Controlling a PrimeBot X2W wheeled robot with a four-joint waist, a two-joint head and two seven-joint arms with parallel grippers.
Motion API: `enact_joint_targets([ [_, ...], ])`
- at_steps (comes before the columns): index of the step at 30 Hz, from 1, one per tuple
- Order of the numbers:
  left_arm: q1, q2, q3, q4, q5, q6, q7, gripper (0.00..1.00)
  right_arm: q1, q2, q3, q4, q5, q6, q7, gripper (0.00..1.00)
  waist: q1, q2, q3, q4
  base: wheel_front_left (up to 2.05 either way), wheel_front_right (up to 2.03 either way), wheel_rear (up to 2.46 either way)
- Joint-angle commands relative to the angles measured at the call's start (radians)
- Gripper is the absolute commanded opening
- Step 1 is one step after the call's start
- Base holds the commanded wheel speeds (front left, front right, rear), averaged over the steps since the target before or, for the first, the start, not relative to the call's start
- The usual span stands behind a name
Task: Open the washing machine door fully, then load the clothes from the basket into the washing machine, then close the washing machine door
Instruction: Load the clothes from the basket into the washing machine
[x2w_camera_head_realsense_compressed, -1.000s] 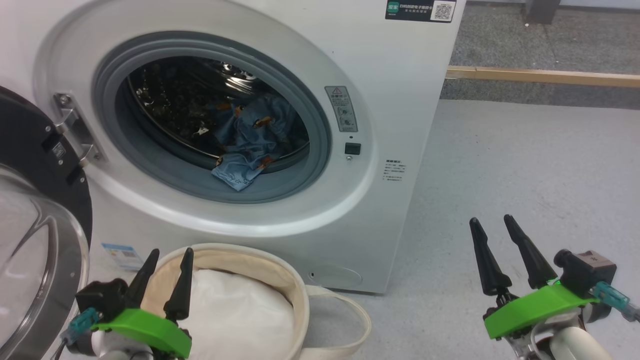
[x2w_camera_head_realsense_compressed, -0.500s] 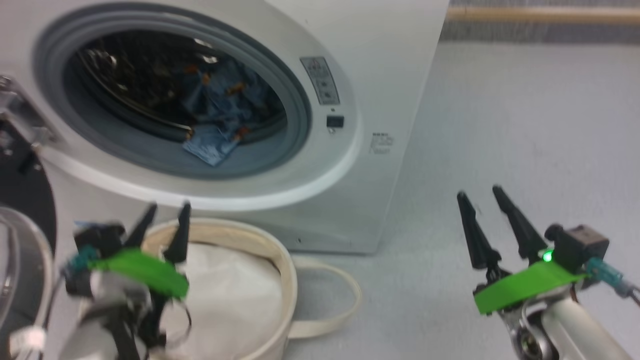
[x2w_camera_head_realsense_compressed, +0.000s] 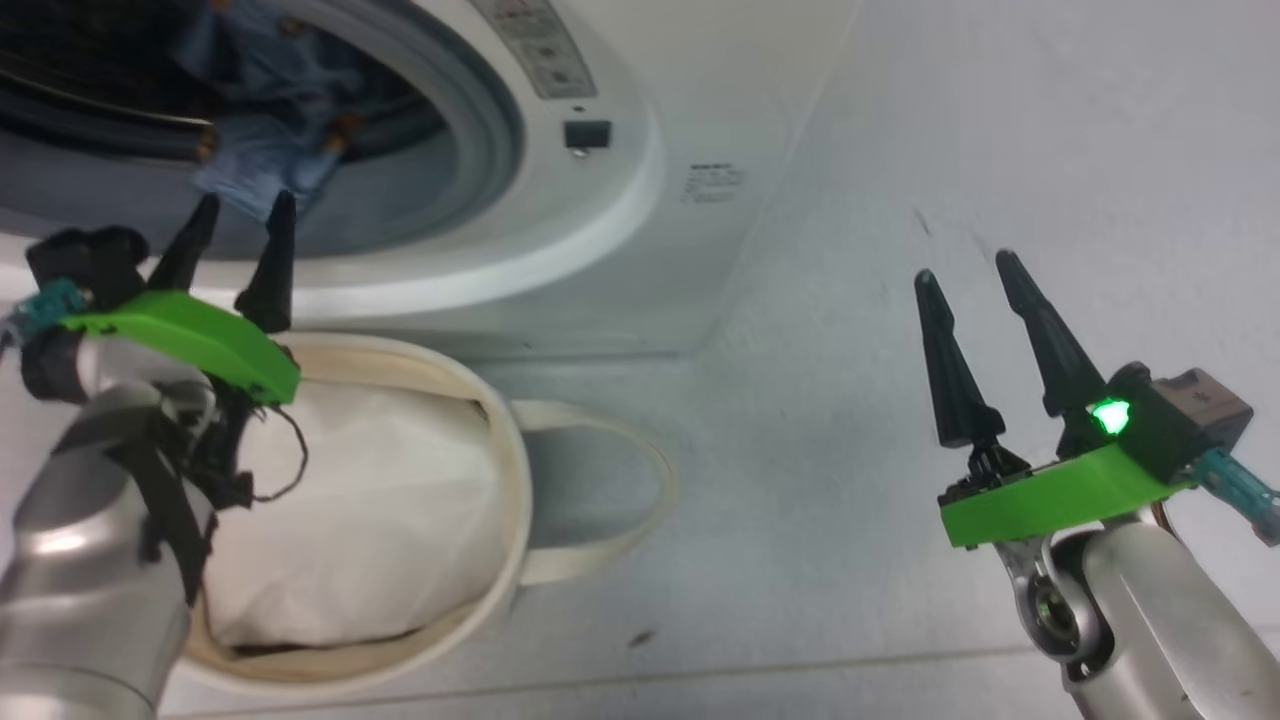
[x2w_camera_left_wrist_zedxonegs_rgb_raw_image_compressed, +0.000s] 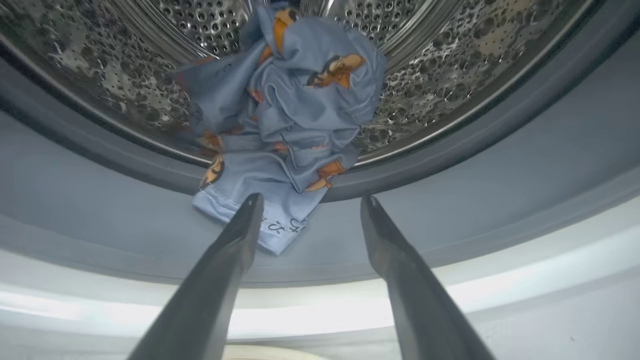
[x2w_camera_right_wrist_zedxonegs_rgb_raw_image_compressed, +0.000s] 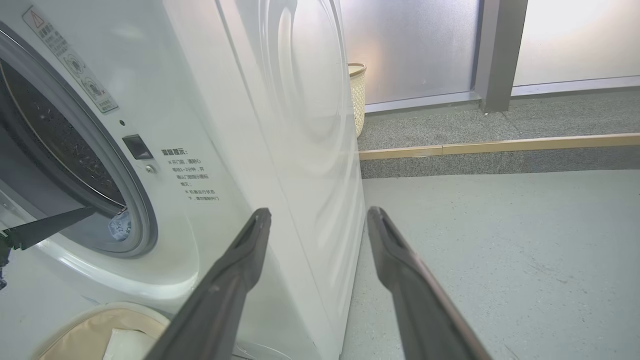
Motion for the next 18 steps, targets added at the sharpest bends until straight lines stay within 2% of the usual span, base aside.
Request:
enact_joint_targets([
  [1, -0.041, 0.060, 0.008, -0.005, -0.015, -0.006, -0.012, 1.00, -0.005, 0.001, 0.006, -0.039, -0.012, 0.000, -0.012, 1.00, -0.0004, 0.0000, 0.072, -0.056, 0.00, 0.00, 0.00],
  [8, -0.155, 0.138, -0.084, 0.080, -0.116, -0.006, -0.005, 1.00, -0.009, 0.029, -0.026, -0.078, -0.050, 0.000, -0.012, 1.00, -0.0004, 0.0000, 0.157, -0.098, 0.00, 0.00, 0.00],
  [18, -0.215, 0.152, -0.187, 0.148, -0.239, -0.006, 0.059, 1.00, -0.003, 0.056, -0.049, -0.097, -0.075, 0.000, -0.012, 1.00, -0.0004, 0.0000, 0.183, -0.099, 0.00, 0.00, 0.00],
])
